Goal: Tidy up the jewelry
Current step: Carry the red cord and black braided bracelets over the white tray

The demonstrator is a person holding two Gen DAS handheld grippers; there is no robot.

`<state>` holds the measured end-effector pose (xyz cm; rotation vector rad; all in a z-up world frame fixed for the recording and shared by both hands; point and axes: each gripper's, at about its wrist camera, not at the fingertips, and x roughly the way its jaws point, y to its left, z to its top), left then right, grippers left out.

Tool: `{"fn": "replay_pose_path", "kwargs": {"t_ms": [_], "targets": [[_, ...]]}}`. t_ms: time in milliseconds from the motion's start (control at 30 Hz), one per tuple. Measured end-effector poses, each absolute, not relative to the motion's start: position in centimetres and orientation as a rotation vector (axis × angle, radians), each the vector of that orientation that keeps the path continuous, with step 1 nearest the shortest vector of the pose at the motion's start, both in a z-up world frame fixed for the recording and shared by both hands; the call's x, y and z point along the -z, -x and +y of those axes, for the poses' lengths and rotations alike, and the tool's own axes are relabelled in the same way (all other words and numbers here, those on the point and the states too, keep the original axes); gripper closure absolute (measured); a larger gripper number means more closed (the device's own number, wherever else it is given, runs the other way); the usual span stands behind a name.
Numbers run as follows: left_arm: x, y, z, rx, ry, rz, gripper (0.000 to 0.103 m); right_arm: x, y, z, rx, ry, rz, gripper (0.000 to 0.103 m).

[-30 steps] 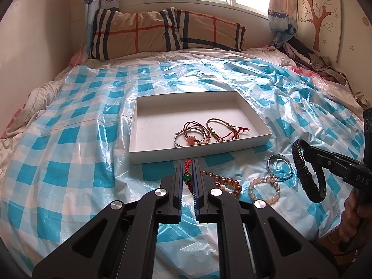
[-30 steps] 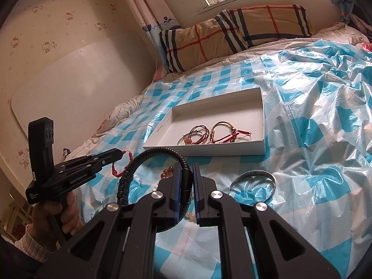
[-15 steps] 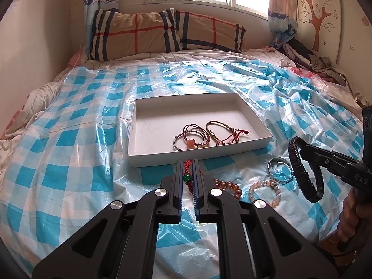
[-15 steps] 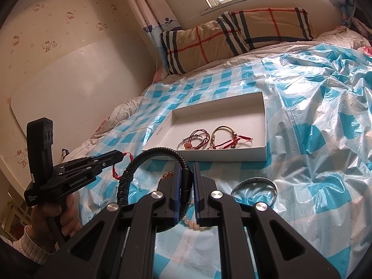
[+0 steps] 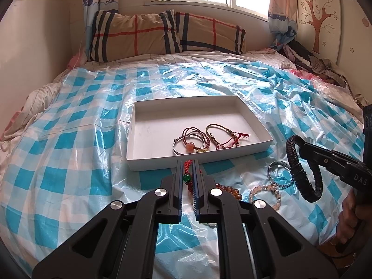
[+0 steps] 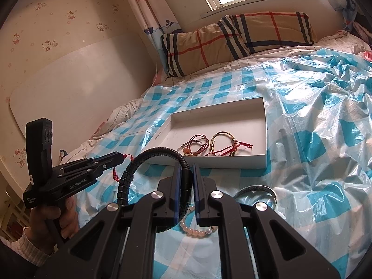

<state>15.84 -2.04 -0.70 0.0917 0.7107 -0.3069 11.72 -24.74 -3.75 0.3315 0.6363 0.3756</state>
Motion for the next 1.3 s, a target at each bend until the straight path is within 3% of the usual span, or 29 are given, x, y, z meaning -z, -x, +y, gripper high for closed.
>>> {"fn": "replay_pose_path", "kwargs": {"t_ms": [1300], "targets": [[0.3, -18.4, -2.8, 0.304, -0.089, 0.681, 0.096, 3.1, -14.4, -24.7, -0.367, -0.312, 0.605, 0.092]]}}
